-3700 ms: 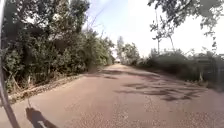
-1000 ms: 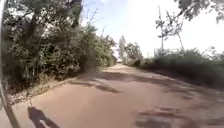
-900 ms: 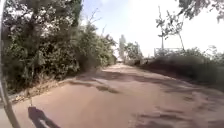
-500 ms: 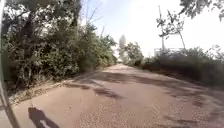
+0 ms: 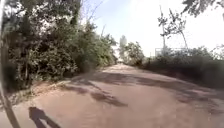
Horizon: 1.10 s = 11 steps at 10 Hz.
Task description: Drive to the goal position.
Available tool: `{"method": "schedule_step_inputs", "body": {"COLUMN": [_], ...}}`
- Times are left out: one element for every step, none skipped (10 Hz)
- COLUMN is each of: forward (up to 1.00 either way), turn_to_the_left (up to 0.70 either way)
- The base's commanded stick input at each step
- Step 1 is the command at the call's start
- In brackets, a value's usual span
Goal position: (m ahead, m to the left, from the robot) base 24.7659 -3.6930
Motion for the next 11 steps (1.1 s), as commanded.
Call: {"method": "schedule_step_inputs", "body": {"forward": [0.7, 0.7, 0.7, 0.7, 0.7, 0.7, 0.7, 0.7, 0.7, 0.7, 0.7], "turn_to_the_left": [0.0, 0.0, 0.0, 0.0, 0.0, 0.0, 0.0, 0.0, 0.0, 0.0, 0.0]}}
